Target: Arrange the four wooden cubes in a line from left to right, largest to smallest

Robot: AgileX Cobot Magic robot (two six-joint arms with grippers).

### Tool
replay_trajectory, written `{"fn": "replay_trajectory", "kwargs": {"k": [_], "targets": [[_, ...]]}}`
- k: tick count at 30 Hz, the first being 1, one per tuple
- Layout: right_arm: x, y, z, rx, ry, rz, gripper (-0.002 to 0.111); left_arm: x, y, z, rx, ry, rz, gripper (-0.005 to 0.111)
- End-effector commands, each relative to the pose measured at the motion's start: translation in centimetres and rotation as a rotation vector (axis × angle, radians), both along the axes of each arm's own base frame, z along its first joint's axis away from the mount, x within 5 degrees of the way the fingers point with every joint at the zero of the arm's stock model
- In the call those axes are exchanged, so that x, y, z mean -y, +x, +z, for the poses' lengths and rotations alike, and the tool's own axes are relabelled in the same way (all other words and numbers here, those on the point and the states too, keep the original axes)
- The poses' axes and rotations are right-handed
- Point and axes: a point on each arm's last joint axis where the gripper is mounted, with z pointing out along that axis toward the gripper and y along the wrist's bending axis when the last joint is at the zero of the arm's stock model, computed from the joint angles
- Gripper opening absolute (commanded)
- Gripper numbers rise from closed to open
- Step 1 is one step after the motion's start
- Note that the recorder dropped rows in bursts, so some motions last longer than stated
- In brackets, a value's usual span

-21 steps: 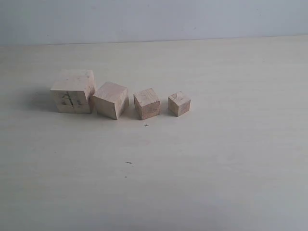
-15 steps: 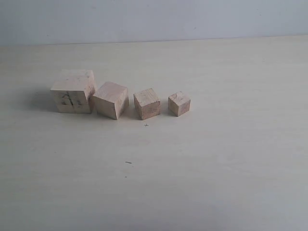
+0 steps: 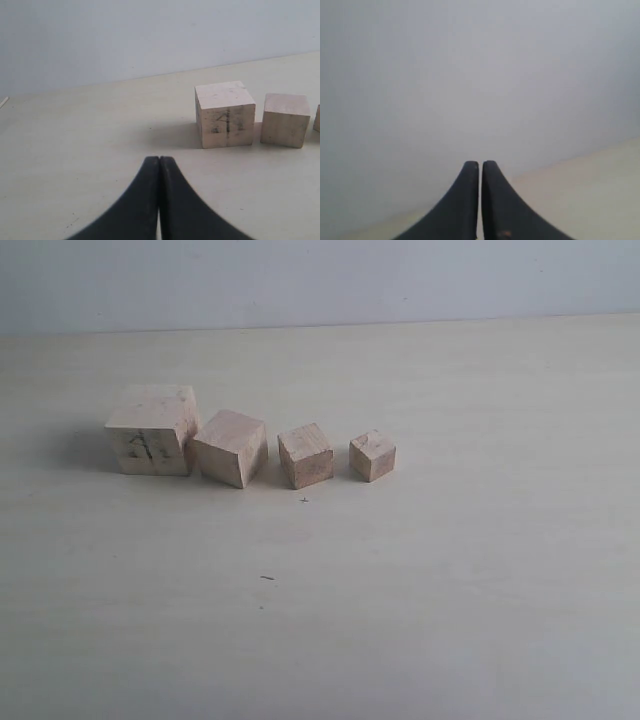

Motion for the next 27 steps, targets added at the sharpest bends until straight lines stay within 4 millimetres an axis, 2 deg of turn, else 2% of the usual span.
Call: {"fn": "replay_trajectory", "kwargs": {"k": [1,3,6,9,12,13,14,15,16,17,18,19,20,21,23,25,27], "targets": [[0.6,-0.7,2.3,0.261,0.202,-0.015,0.003,0.0,0.0,0.1,0.012,-0.002,0.003,0.000],[0.7,-1.0,3.0,0.340,0.192,-0.020,0.002,0.0,0.0,0.1,0.012,-0.002,0.003,0.000],[0.5,-1.8,5.6,0.434,0.116,-0.012,0.000,0.0,0.0,0.1,0.012,-0.002,0.003,0.000],[0.1,-0.9,8.6,0.393,0.030,-0.009,0.000,0.0,0.0,0.1,0.012,-0.002,0.003,0.000],[-0.5,2.3,11.2,0.231,-0.069,-0.001,0.000,0.0,0.0,0.1,0.012,-0.002,0.003,0.000],[-1.2,5.9,12.0,0.074,-0.100,0.027,0.000,0.0,0.0,0.1,0.012,-0.002,0.003,0.000],[-1.6,7.5,12.0,0.015,-0.099,0.047,0.000,0.0,0.0,0.1,0.012,-0.002,0.003,0.000],[-3.2,11.5,11.5,-0.103,-0.143,0.117,0.000,0.0,0.0,0.1,0.012,-0.002,0.003,0.000],[-4.3,13.4,10.7,-0.160,-0.186,0.167,0.000,0.0,0.0,0.1,0.012,-0.002,0.003,0.000],[-7.2,16.7,9.2,-0.254,-0.242,0.287,0.000,0.0,0.0,0.1,0.012,-0.002,0.003,0.000],[-8.6,17.9,8.5,-0.288,-0.273,0.337,0.000,0.0,0.0,0.1,0.012,-0.002,0.003,0.000],[-12.3,20.4,6.7,-0.366,-0.346,0.459,0.000,0.0,0.0,0.1,0.012,-0.002,0.003,0.000],[-13.8,21.3,6.2,-0.392,-0.349,0.501,0.000,0.0,0.0,0.1,0.012,-0.002,0.003,0.000],[-17.5,23.1,4.4,-0.446,-0.411,0.602,0.000,0.0,0.0,0.1,0.012,-0.002,0.003,0.000],[-21.9,25.2,2.3,-0.521,-0.484,0.702,0.000,0.0,0.0,0.1,0.012,-0.002,0.003,0.000],[-24.5,27.5,2.1,-0.537,-0.432,0.741,0.000,0.0,0.0,0.1,0.012,-0.002,0.003,0.000],[-26.0,29.4,3.5,-0.474,-0.408,0.760,0.000,0.0,0.0,0.1,0.012,-0.002,0.003,0.000]]}}
